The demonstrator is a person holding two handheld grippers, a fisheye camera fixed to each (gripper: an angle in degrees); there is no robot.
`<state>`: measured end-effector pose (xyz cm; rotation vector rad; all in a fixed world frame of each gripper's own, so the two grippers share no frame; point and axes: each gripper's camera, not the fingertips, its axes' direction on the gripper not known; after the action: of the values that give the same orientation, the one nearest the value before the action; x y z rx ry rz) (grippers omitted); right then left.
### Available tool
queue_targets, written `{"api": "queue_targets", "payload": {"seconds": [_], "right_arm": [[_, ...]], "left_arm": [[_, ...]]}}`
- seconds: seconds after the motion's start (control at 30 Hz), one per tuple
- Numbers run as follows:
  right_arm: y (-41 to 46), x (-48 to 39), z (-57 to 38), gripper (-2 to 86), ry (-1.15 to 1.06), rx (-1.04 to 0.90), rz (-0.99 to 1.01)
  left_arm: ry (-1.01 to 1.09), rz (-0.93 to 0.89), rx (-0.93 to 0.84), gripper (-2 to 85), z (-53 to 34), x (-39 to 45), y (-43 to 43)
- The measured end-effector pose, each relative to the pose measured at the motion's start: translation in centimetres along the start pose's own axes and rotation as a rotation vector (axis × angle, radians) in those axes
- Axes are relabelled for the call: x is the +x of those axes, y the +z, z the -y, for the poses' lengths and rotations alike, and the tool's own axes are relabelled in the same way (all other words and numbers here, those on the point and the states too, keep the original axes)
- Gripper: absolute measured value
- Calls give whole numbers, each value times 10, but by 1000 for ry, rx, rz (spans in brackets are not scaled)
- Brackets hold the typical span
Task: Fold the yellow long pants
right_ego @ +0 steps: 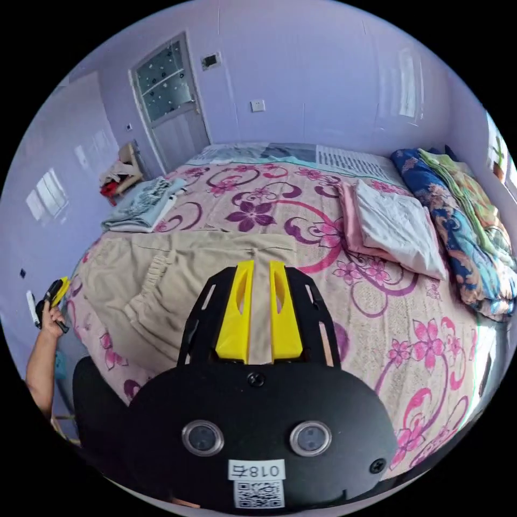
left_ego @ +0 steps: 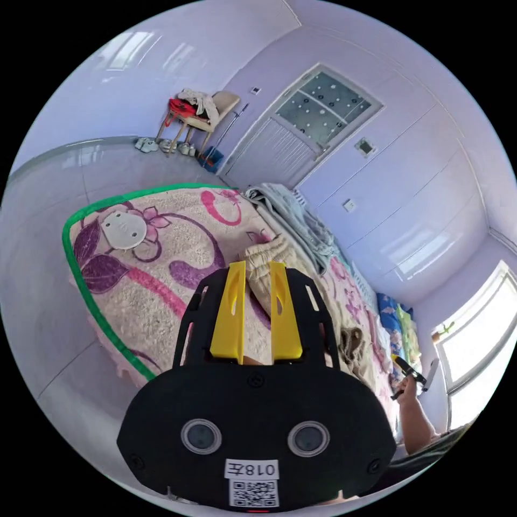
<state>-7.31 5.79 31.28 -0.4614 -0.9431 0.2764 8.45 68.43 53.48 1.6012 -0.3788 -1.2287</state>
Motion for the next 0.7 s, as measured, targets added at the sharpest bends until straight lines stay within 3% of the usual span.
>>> {"api": "queue_targets", "payload": {"seconds": [0.17,0.3,0.57,0.7], "right_arm": [[9,-98,-18,89,-335,-93,221],[36,-157,-24,110,-518,-187,195],[81,-181,-14,130,-532,-355,16],[79,-161,1,62,-402,-380,55]], "left_arm": [[75,-526,5,52,-104,36,-37],[-160,-932,85,28,-192,34,-27],[-40,-870,-56,-9,-186,28,-17],[84,-830,-156,-10,-187,52,-6]]}}
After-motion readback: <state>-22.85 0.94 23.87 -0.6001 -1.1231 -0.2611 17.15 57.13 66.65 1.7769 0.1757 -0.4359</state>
